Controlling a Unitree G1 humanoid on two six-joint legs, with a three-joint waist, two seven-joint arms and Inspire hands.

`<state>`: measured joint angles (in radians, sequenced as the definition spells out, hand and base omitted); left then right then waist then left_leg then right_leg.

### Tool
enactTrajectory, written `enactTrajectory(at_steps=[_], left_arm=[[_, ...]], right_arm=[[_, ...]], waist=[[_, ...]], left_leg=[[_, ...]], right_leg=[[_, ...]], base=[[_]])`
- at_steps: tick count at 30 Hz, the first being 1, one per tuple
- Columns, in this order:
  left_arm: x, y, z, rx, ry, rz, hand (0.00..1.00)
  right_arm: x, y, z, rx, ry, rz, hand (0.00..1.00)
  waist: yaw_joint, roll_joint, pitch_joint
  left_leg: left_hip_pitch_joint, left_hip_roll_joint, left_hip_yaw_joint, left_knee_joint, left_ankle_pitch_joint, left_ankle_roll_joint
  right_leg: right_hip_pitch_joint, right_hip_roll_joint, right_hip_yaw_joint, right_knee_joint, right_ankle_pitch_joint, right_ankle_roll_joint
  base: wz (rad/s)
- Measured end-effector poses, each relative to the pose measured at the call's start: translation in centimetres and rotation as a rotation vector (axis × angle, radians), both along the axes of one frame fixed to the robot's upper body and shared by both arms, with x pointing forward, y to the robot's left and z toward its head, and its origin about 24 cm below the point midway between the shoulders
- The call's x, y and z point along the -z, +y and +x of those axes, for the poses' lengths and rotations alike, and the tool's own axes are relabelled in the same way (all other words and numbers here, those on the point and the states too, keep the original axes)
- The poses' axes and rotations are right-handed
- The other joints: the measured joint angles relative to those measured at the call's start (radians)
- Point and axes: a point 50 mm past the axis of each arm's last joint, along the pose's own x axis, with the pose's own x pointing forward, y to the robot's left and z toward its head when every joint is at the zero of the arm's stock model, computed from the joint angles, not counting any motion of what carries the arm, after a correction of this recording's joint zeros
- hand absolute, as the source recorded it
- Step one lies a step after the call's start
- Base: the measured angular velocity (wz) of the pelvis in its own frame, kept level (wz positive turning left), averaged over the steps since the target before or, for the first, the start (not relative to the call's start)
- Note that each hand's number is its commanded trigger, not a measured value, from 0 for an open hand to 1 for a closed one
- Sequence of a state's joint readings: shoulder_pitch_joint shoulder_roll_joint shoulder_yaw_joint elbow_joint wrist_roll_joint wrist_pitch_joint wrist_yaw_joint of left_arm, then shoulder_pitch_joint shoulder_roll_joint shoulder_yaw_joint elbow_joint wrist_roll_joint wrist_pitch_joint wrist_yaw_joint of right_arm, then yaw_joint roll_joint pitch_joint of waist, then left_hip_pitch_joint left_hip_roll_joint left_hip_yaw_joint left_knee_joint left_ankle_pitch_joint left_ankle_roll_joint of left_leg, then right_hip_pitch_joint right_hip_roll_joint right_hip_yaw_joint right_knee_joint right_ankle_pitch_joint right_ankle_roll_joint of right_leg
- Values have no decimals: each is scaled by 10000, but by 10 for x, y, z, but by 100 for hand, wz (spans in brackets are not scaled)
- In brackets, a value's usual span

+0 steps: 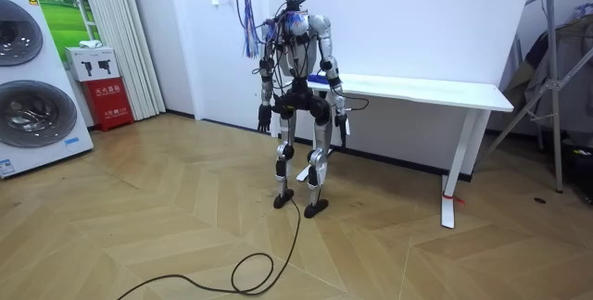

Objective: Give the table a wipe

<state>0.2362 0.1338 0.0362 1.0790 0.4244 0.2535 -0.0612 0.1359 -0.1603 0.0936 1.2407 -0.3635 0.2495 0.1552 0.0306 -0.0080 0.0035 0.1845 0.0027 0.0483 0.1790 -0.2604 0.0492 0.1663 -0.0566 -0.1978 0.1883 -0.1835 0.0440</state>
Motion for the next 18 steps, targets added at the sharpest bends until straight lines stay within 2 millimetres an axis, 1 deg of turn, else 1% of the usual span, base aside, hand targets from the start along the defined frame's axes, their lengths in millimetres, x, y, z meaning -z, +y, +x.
enactTrajectory(at_steps=[14,18], left_arm=[[0,0,-1,-349,6,-16,0],[0,0,-2,-510,40,-44,0]], right_arm=[[0,-1,1,86,-108,-130,0],[0,-1,-2,535,-148,-266,0]], waist=[[19,7,-1],[27,16,-3]], left_leg=[[-7,2,21,-24,0,0],[5,9,60,-72,1,-1]], right_leg=[[-21,7,17,-6,-1,0],[-37,18,26,-15,-1,0]], base=[[0],[0]])
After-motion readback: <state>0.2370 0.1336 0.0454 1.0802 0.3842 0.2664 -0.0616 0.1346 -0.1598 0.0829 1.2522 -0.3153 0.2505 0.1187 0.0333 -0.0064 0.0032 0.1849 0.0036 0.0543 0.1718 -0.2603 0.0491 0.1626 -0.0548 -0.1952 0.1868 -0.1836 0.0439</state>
